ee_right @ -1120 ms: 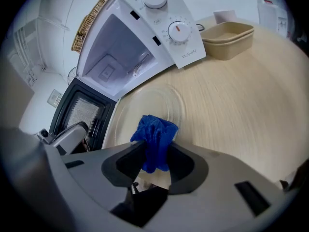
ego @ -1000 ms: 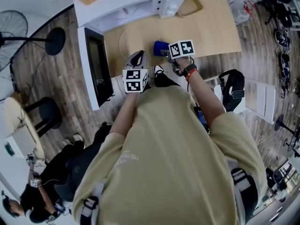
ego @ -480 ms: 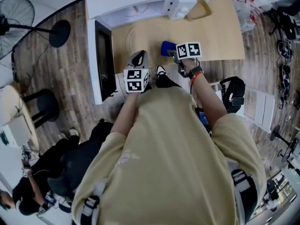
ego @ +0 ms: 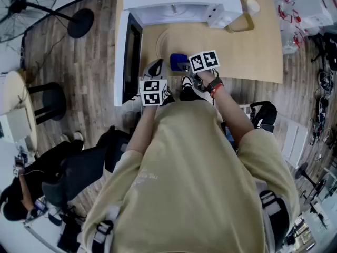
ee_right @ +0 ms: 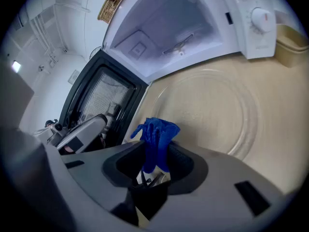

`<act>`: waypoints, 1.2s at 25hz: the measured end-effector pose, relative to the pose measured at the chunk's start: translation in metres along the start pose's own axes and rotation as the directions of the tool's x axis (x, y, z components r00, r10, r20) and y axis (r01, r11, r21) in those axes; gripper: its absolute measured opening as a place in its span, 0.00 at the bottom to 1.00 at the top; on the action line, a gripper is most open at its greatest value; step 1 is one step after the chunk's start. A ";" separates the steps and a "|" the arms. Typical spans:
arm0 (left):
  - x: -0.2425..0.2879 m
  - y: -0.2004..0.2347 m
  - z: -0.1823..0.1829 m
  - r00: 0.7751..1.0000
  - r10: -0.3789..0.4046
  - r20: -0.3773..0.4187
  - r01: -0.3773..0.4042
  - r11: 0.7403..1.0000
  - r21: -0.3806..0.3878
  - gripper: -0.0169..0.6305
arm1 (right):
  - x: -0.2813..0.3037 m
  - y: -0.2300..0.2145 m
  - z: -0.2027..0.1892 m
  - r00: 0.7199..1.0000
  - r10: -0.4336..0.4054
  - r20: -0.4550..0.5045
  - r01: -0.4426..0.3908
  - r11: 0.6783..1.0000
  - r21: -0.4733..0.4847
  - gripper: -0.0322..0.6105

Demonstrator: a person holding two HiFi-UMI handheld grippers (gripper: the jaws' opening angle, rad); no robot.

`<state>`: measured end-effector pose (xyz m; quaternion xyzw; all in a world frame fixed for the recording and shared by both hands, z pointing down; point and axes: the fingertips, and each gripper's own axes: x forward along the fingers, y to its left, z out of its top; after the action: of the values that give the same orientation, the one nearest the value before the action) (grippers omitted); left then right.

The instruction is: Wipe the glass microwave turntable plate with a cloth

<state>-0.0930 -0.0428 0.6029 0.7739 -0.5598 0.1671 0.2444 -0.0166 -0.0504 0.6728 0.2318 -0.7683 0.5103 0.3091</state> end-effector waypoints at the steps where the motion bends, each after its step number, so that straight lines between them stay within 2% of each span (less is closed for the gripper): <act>1: -0.003 0.004 -0.001 1.000 0.011 0.002 -0.011 1.000 -0.006 0.08 | 0.007 0.007 -0.002 1.000 0.013 -0.017 -0.013 1.000 -0.013 0.28; 5: -0.015 0.016 -0.007 0.999 0.047 0.002 -0.047 0.999 -0.023 0.08 | 0.031 0.026 -0.010 0.996 0.040 -0.075 -0.045 0.997 -0.059 0.28; 10: -0.023 0.022 -0.012 0.998 0.067 -0.003 -0.067 0.997 -0.034 0.08 | 0.045 0.021 -0.016 0.992 0.010 -0.123 -0.022 0.995 -0.099 0.28; 30: -0.001 -0.010 -0.011 1.000 -0.001 -0.025 0.001 1.000 0.010 0.08 | 0.008 -0.022 -0.026 0.995 -0.025 -0.093 0.022 0.999 -0.029 0.28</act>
<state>-0.0841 -0.0330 0.6097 0.7731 -0.5556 0.1795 0.2478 -0.0010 -0.0350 0.7000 0.2125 -0.7573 0.5063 0.3537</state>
